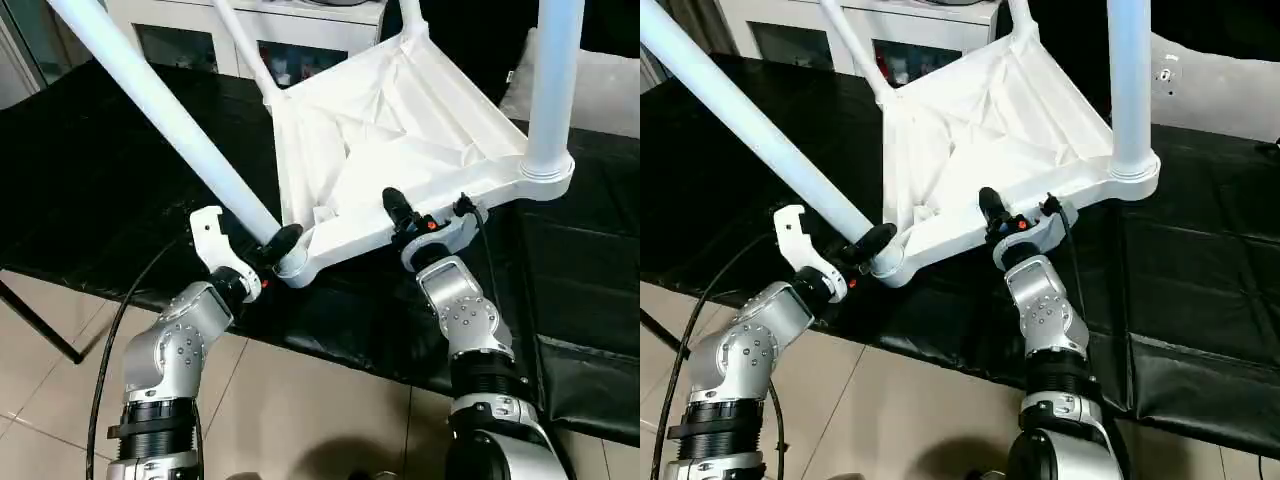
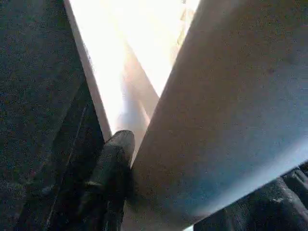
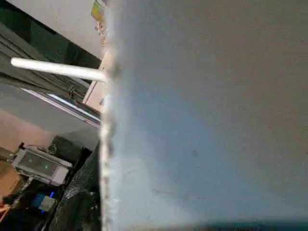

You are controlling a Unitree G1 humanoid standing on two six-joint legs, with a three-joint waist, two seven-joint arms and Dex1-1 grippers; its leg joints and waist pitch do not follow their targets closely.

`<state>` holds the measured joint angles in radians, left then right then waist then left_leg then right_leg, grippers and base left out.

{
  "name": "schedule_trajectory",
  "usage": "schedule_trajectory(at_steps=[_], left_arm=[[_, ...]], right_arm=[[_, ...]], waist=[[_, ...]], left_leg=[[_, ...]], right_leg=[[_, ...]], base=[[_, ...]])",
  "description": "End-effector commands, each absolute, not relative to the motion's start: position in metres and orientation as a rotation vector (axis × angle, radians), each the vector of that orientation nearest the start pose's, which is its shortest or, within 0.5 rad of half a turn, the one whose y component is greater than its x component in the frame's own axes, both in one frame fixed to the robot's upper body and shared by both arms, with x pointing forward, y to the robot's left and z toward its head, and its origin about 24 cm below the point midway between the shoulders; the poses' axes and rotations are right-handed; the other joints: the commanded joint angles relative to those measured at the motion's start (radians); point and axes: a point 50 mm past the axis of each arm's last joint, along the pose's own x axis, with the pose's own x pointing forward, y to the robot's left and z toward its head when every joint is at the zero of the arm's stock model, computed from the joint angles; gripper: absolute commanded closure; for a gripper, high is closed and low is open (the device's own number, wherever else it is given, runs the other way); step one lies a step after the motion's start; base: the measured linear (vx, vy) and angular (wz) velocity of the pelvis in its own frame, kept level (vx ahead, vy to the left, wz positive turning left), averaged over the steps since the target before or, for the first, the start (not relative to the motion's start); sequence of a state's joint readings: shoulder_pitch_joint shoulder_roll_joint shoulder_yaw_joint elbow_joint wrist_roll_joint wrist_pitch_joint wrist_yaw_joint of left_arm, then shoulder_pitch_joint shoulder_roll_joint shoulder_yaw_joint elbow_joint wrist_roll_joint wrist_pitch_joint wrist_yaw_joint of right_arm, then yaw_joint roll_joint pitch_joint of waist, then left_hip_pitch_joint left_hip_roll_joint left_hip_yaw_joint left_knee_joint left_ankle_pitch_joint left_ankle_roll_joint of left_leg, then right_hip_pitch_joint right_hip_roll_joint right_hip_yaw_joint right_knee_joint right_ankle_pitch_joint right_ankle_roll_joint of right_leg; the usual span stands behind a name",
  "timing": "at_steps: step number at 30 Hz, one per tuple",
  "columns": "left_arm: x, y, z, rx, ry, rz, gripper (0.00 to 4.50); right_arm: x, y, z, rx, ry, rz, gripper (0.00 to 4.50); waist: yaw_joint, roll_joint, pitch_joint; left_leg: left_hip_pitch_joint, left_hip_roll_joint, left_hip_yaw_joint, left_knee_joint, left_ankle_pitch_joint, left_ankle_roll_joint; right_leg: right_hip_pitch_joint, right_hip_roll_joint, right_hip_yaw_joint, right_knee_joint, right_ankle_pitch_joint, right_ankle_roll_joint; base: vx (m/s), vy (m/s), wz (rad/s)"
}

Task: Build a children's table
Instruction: Flip table

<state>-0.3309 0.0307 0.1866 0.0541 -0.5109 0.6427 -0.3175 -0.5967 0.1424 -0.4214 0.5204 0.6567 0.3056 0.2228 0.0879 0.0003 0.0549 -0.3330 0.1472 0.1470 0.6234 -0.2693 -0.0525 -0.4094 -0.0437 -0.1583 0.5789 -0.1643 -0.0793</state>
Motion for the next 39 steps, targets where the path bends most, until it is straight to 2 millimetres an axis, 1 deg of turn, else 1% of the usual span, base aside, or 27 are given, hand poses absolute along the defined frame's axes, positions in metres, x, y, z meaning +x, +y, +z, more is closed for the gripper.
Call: schedule_trajectory(at_steps=[1, 4, 5, 8, 10, 12, 15, 17, 18, 20, 22, 23, 24, 25, 27, 28, 29, 30, 31, 32, 33, 34, 35, 36, 37, 38, 39], left_arm=[[0.297, 0.128, 0.062, -0.529, 0.322, -0.489, 1.35], [0.294, 0.134, 0.063, -0.507, 0.306, -0.503, 1.35], [0.292, 0.136, 0.063, -0.507, 0.299, -0.508, 1.35], [0.29, 0.139, 0.063, -0.485, 0.282, -0.522, 1.35], [0.287, 0.139, 0.063, -0.466, 0.277, -0.57, 1.35], [0.284, 0.139, 0.062, -0.445, 0.277, -0.595, 1.35], [0.283, 0.142, 0.058, -0.402, 0.256, -0.623, 1.35], [0.281, 0.143, 0.056, -0.379, 0.243, -0.652, 1.35], [0.277, 0.145, 0.051, -0.35, 0.235, -0.677, 1.35], [0.273, 0.149, 0.045, -0.297, 0.248, -0.696, 1.35], [0.271, 0.15, 0.043, -0.25, 0.261, -0.713, 1.35], [0.27, 0.151, 0.042, -0.222, 0.269, -0.724, 1.35], [0.267, 0.15, 0.046, -0.17, 0.262, -0.758, 1.35], [0.264, 0.149, 0.05, -0.137, 0.249, -0.789, 1.35], [0.262, 0.148, 0.053, -0.12, 0.238, -0.808, 1.35], [0.259, 0.143, 0.063, -0.103, 0.21, -0.852, 1.35], [0.259, 0.143, 0.063, -0.103, 0.21, -0.852, 1.42], [0.256, 0.136, 0.076, -0.079, 0.182, -0.906, 1.42], [0.251, 0.128, 0.089, -0.067, 0.153, -0.98, 1.25], [0.251, 0.128, 0.089, -0.067, 0.153, -0.98, 1.14], [0.247, 0.122, 0.097, -0.057, 0.134, -1.033, 0.98], [0.246, 0.118, 0.105, -0.032, 0.117, -1.06, 0.98], [0.247, 0.114, 0.115, -0.012, 0.096, -1.072, 0.94], [0.248, 0.113, 0.117, -0.008, 0.092, -1.072, 0.91], [0.253, 0.11, 0.13, 0.035, 0.062, -1.061, 0.91], [0.256, 0.11, 0.134, 0.05, 0.051, -1.053, 0.91], [0.257, 0.11, 0.137, 0.059, 0.045, -1.044, 0.91]], right_arm=[[0.366, -0.111, 0.115, 0.965, -0.045, 0.275, 2.4], [0.368, -0.119, 0.119, 0.97, -0.077, 0.24, 2.43], [0.368, -0.123, 0.12, 0.966, -0.088, 0.222, 2.43], [0.369, -0.129, 0.122, 0.954, -0.104, 0.198, 2.46], [0.369, -0.132, 0.123, 0.94, -0.118, 0.193, 2.48], [0.369, -0.136, 0.125, 0.942, -0.131, 0.179, 2.49], [0.368, -0.141, 0.127, 0.946, -0.15, 0.16, 2.5], [0.367, -0.144, 0.128, 0.949, -0.161, 0.151, 2.5], [0.366, -0.148, 0.131, 0.94, -0.183, 0.132, 2.5], [0.365, -0.152, 0.133, 0.936, -0.202, 0.121, 2.5], [0.364, -0.155, 0.135, 0.906, -0.207, 0.113, 2.5], [0.364, -0.157, 0.136, 0.883, -0.209, 0.107, 2.5], [0.362, -0.161, 0.14, 0.797, -0.211, 0.101, 2.5], [0.361, -0.165, 0.144, 0.727, -0.217, 0.096, 2.5], [0.36, -0.167, 0.147, 0.685, -0.22, 0.094, 2.5], [0.358, -0.172, 0.151, 0.623, -0.221, 0.069, 2.5], [0.358, -0.172, 0.151, 0.623, -0.221, 0.069, 2.5], [0.357, -0.18, 0.154, 0.565, -0.224, 0.025, 2.5], [0.355, -0.186, 0.159, 0.522, -0.231, -0.013, 2.5], [0.355, -0.186, 0.159, 0.522, -0.231, -0.013, 2.5], [0.354, -0.191, 0.162, 0.496, -0.238, -0.039, 2.51], [0.353, -0.194, 0.167, 0.474, -0.248, -0.055, 2.51], [0.353, -0.198, 0.172, 0.429, -0.255, -0.077, 2.52], [0.353, -0.198, 0.173, 0.421, -0.256, -0.081, 2.52], [0.353, -0.202, 0.18, 0.363, -0.25, -0.104, 2.52], [0.354, -0.203, 0.182, 0.348, -0.243, -0.109, 2.53], [0.354, -0.203, 0.183, 0.333, -0.242, -0.108, 2.53]], waist=[[0.004, -0.001, -0.077], [0.0, -0.001, -0.08], [-0.001, -0.001, -0.081], [-0.002, -0.002, -0.083], [-0.001, -0.003, -0.084], [0.0, -0.002, -0.083], [0.005, -0.001, -0.08], [0.009, 0.001, -0.078], [0.014, 0.003, -0.077], [0.013, 0.002, -0.08], [0.011, 0.007, -0.081], [0.012, 0.006, -0.082], [0.012, 0.005, -0.083], [0.015, 0.004, -0.084], [0.018, 0.002, -0.085], [0.018, 0.002, -0.087], [0.018, 0.001, -0.085], [0.018, 0.0, -0.083], [0.018, -0.002, -0.082], [0.02, -0.001, -0.079], [0.02, -0.003, -0.074], [0.02, -0.007, -0.076], [0.019, -0.007, -0.075], [0.018, -0.007, -0.072], [0.016, -0.011, -0.073], [0.019, -0.01, -0.075], [0.018, -0.011, -0.074]], left_leg=[[-0.013, 0.089, -0.028, -0.062, 0.186, 0.159], [-0.013, 0.09, -0.029, -0.06, 0.199, 0.154], [-0.013, 0.091, -0.03, -0.059, 0.209, 0.157], [-0.017, 0.087, -0.027, -0.057, 0.222, 0.17], [-0.021, 0.084, -0.026, -0.055, 0.23, 0.178], [-0.019, 0.083, -0.024, -0.054, 0.227, 0.184], [-0.015, 0.084, -0.022, -0.057, 0.2, 0.175], [-0.015, 0.081, -0.02, -0.059, 0.178, 0.165], [-0.013, 0.084, -0.024, -0.062, 0.177, 0.153], [-0.013, 0.086, -0.026, -0.061, 0.191, 0.148], [-0.01, 0.091, -0.027, -0.06, 0.205, 0.148], [-0.011, 0.09, -0.027, -0.059, 0.21, 0.148], [-0.013, 0.088, -0.025, -0.057, 0.217, 0.15], [-0.014, 0.089, -0.027, -0.058, 0.227, 0.149], [-0.017, 0.086, -0.024, -0.054, 0.241, 0.154], [-0.02, 0.084, -0.023, -0.052, 0.247, 0.155], [-0.021, 0.086, -0.023, -0.053, 0.248, 0.15], [-0.019, 0.09, -0.023, -0.054, 0.232, 0.143], [-0.019, 0.09, -0.022, -0.054, 0.227, 0.138], [-0.019, 0.087, -0.019, -0.054, 0.205, 0.131], [-0.023, 0.079, -0.015, -0.057, 0.166, 0.118], [-0.024, 0.077, -0.014, -0.058, 0.16, 0.112], [-0.022, 0.076, -0.014, -0.058, 0.152, 0.102], [-0.023, 0.072, -0.013, -0.058, 0.129, 0.101], [-0.025, 0.069, -0.012, -0.059, 0.125, 0.095], [-0.024, 0.065, -0.013, -0.057, 0.123, 0.091], [-0.025, 0.063, -0.012, -0.058, 0.114, 0.091]], right_leg=[[0.076, -0.136, 0.088, -0.057, -0.191, -0.049], [0.077, -0.135, 0.089, -0.05, -0.166, -0.053], [0.076, -0.134, 0.089, -0.046, -0.148, -0.06], [0.077, -0.134, 0.09, -0.041, -0.12, -0.071], [0.077, -0.133, 0.091, -0.038, -0.111, -0.071], [0.073, -0.13, 0.09, -0.041, -0.122, -0.067], [0.069, -0.127, 0.089, -0.05, -0.176, -0.049], [0.069, -0.125, 0.09, -0.056, -0.209, -0.031], [0.067, -0.125, 0.089, -0.057, -0.218, -0.017], [0.068, -0.125, 0.091, -0.047, -0.184, -0.015], [0.066, -0.126, 0.092, -0.043, -0.152, -0.027], [0.067, -0.126, 0.092, -0.04, -0.138, -0.031], [0.068, -0.128, 0.094, -0.035, -0.114, -0.047], [0.069, -0.129, 0.094, -0.033, -0.107, -0.048], [0.068, -0.127, 0.095, -0.026, -0.084, -0.054], [0.069, -0.127, 0.096, -0.025, -0.077, -0.054], [0.068, -0.126, 0.095, -0.024, -0.079, -0.053], [0.065, -0.126, 0.095, -0.025, -0.103, -0.055], [0.064, -0.125, 0.096, -0.025, -0.113, -0.054], [0.062, -0.124, 0.096, -0.028, -0.137, -0.054], [0.067, -0.122, 0.096, -0.038, -0.188, -0.039], [0.07, -0.121, 0.096, -0.04, -0.204, -0.027], [0.067, -0.114, 0.095, -0.04, -0.219, -0.007], [0.067, -0.111, 0.092, -0.048, -0.246, 0.014], [0.07, -0.109, 0.091, -0.05, -0.255, 0.028], [0.069, -0.104, 0.09, -0.052, -0.259, 0.054], [0.07, -0.104, 0.089, -0.054, -0.265, 0.065]], base=[[0.0, 0.0, 0.0], [0.0, 0.0, 0.0], [0.0, 0.0, 0.0], [0.0, 0.0, 0.0], [0.0, 0.0, 0.0], [0.0, 0.0, 0.0], [0.0, 0.0, 0.0], [0.0, 0.0, 0.0], [0.0, 0.0, 0.0], [0.0, 0.0, 0.0], [0.0, 0.0, 0.0], [0.0, 0.0, 0.0], [0.0, 0.0, 0.0], [0.0, 0.0, 0.0], [0.0, 0.0, 0.0], [0.0, 0.0, 0.0], [0.0, 0.0, 0.0], [0.0, 0.0, 0.0], [0.0, 0.0, 0.0], [0.0, 0.0, 0.0], [0.0, 0.0, 0.0], [0.0, 0.0, 0.0], [0.0, 0.0, 0.0], [0.0, 0.0, 0.0], [0.0, 0.0, 0.0], [0.0, 0.0, 0.0], [0.0, 0.0, 0.0]])
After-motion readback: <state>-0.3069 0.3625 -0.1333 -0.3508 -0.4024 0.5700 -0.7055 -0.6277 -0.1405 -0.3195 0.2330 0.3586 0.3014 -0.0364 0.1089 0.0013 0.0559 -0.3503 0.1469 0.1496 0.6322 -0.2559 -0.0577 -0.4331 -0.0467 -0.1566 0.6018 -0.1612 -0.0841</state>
